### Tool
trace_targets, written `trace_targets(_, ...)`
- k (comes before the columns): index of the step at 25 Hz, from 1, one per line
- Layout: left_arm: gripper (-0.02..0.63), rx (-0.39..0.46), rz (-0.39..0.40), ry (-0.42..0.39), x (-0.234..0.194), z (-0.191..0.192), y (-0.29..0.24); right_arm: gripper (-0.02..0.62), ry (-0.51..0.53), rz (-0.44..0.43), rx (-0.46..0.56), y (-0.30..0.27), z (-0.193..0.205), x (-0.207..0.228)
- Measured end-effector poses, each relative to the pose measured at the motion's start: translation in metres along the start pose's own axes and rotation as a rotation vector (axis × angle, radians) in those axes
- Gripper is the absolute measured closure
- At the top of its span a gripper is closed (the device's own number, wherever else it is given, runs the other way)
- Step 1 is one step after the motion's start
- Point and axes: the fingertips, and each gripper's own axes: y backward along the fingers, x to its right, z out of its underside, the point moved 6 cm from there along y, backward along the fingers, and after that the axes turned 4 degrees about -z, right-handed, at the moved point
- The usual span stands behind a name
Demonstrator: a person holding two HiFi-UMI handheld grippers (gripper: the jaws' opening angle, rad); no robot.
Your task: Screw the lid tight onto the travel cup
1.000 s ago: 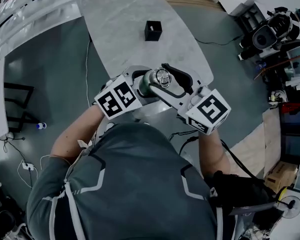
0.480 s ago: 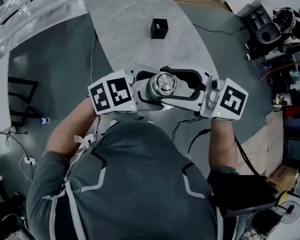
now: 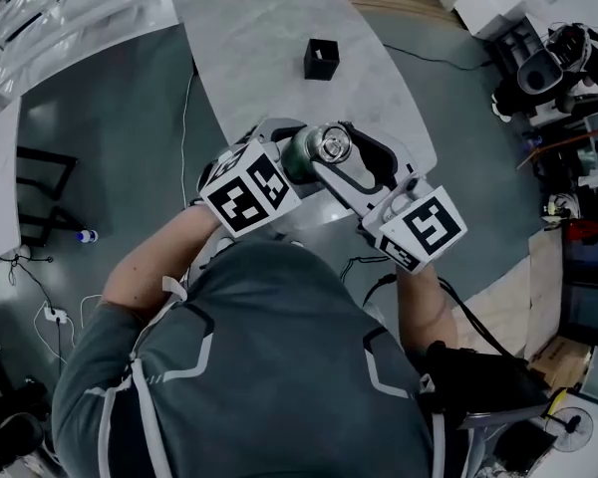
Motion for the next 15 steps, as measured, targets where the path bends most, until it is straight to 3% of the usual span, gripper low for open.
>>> trace_targets(2, 0.232, -0.01, 0.012, 0.011, 0.001, 0.004, -0.003, 0.336, -0.007, 0.04, -0.018, -0.002, 0.003, -0.004)
trace_targets(4, 0.232, 0.002, 0.046, 0.0, 0.003, 0.006, -0.001, 0.336, 0.009, 0.0, -0.05, -0.002, 0.001, -0.006)
trace_targets(6, 0.232, 0.035, 0.107, -0.025, 0.006, 0.002, 0.004, 0.327, 0.035, -0.098, -0.053, 0.002, -0.005, -0.006)
trace_targets(7, 0.232, 0.058, 0.154, -0.036, 0.008, -0.001, 0.008, 0.3, 0.054, -0.158, -0.038, 0.005, -0.01, -0.007)
trace_targets(11, 0.232, 0.126, 0.358, -0.082, 0.022, -0.015, 0.025, 0.295, 0.116, -0.371, -0.024, 0.018, -0.023, -0.014)
trace_targets(15, 0.232, 0.124, 0.418, -0.149, 0.03, -0.02, 0.03, 0.296, 0.173, -0.539, -0.064, 0.022, -0.026, -0.021)
